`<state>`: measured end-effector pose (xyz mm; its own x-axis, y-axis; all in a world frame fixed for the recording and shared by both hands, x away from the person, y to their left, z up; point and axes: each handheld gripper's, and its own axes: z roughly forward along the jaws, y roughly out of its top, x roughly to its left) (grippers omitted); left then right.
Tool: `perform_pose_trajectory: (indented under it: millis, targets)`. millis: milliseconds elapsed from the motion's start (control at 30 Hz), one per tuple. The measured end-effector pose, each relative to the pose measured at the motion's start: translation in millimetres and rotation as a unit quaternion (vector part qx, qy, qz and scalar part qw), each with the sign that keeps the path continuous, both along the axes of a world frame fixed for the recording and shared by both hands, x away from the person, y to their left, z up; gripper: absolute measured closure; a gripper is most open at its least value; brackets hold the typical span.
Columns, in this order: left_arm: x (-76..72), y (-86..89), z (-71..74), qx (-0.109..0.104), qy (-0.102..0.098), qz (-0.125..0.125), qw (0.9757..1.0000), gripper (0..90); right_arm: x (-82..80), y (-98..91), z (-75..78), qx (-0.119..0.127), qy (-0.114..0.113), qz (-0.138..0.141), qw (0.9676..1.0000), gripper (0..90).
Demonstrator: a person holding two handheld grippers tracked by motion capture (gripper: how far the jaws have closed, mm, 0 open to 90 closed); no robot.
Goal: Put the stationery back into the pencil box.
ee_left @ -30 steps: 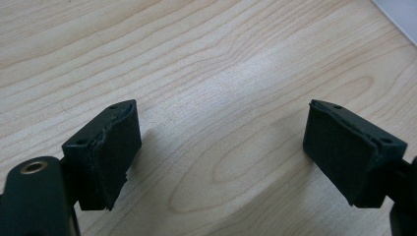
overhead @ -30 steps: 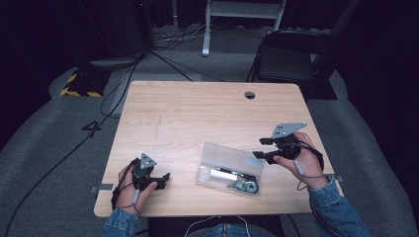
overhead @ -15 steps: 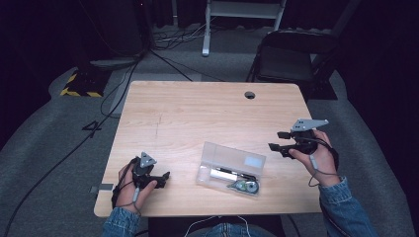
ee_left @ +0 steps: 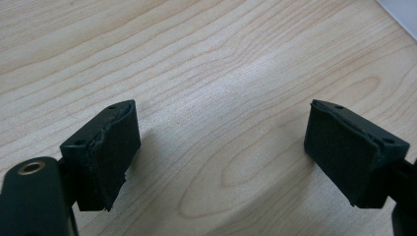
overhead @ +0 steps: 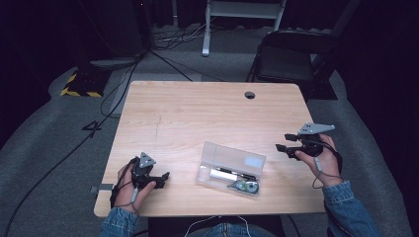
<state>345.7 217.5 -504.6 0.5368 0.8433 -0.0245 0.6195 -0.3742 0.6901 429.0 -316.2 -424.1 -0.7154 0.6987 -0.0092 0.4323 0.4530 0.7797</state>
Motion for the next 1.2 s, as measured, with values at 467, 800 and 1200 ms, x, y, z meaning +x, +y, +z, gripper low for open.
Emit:
perform_pose_trajectory:
  millis: [467, 800, 1200]
  targets:
    - [0.0, 0.0, 0.0, 0.000, 0.000, -0.001, 1.0000, 14.1, 5.0, -6.1, -36.1, 0.002, 0.014, 0.000, 0.9999, 38.0]
    - [0.0, -0.1, 0.0, 0.000, 0.000, -0.001, 1.0000, 14.1, 8.6, 0.9, -58.4, -0.014, 0.034, 0.006, 0.9993, 36.8]
    - [0.0, -0.2, -0.3, -0.001, -0.001, 0.000, 1.0000, 14.1, 9.9, 6.7, -72.8, -0.019, 0.052, 0.007, 0.9985, 29.9]
